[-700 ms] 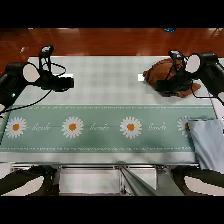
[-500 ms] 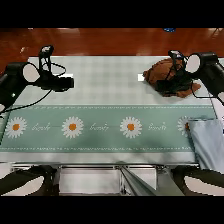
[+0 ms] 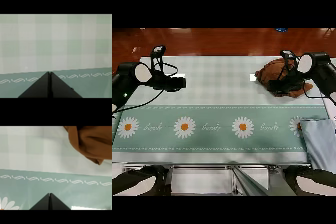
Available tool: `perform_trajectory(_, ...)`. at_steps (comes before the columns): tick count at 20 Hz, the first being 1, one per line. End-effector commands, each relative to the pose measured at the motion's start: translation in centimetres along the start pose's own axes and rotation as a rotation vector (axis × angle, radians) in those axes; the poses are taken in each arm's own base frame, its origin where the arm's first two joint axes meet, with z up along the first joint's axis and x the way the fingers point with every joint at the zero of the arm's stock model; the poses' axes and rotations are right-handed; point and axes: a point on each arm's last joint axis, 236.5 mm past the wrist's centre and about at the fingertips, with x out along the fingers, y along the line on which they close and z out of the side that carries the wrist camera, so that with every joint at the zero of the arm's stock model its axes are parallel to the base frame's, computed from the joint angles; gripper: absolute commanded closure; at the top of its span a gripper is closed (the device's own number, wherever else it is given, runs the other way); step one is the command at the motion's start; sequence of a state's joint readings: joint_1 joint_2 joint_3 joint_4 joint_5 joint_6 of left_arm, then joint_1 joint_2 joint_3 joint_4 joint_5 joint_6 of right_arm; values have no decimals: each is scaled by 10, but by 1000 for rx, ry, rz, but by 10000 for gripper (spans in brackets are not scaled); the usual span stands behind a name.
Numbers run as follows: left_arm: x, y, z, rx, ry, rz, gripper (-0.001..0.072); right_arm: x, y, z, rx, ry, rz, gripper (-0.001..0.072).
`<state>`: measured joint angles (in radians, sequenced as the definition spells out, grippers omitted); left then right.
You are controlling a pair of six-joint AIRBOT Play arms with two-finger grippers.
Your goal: Fold the shirts.
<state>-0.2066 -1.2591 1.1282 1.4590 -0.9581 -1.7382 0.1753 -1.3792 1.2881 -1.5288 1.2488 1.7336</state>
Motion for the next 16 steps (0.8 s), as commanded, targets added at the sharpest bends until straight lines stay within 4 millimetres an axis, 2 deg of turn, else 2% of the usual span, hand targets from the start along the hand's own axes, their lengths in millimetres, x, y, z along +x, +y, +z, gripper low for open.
perform_trajectory(1, 0, 0, 0, 0, 0, 0, 689, 0, 0, 0, -1, -1, 0, 691)
perform_trajectory(2, 0, 0, 0, 0, -1, 0, 689, 0, -1, 5, -10, -19, -8, 690)
perform_trajectory(6, 1, -3, 21, 1, -87, -12, 669, -3, -5, 51, -39, -215, -29, 687)
perform_trajectory(7, 3, 1, 27, 14, -110, 1, 563, -7, -10, 67, -47, -282, -53, 631)
perform_trajectory(8, 5, 9, 31, 45, -127, 39, 391, -15, -18, 89, -74, -379, -95, 449)
perform_trajectory(9, 5, 22, 33, 82, -131, 90, 390, -27, -26, 113, -107, -486, -144, 316)
perform_trajectory(11, 3, 43, 23, 79, -76, 145, 390, -53, -45, 158, -103, -696, -206, 294)
perform_trajectory(12, 2, 55, 9, 56, -13, 167, 390, -55, -60, 172, -42, -740, -207, 294)
perform_trajectory(14, -1, 80, -12, 4, 84, 210, 390, -37, -96, 187, 56, -710, -217, 294)
perform_trajectory(16, -6, 102, -23, -43, 135, 241, 390, -3, -120, 189, 77, -606, -232, 294)
